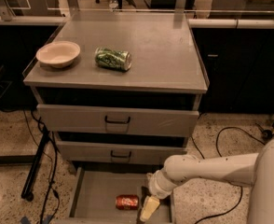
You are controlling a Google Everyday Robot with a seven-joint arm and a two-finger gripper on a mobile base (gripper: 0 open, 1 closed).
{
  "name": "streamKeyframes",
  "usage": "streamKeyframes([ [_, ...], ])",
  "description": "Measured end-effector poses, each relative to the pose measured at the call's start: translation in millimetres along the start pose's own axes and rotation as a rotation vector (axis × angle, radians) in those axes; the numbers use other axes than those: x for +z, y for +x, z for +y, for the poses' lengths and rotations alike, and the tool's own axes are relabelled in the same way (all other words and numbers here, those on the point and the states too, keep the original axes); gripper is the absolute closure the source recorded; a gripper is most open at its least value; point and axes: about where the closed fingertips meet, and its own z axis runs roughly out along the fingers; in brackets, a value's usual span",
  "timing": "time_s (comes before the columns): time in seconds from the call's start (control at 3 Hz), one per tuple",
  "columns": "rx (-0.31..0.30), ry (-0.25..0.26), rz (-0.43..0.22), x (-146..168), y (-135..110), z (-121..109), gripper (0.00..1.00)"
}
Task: Pick coke can from bottom drawer and place on counter
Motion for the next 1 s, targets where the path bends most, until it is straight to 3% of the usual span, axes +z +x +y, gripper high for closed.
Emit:
streamKeyframes([
  [0.33,0.000,0.000,0.000,0.0,0.0,0.0,0.00],
  [1.0,-0.011,0.072,-0.070,40.8,3.6,-35.5,0.00],
])
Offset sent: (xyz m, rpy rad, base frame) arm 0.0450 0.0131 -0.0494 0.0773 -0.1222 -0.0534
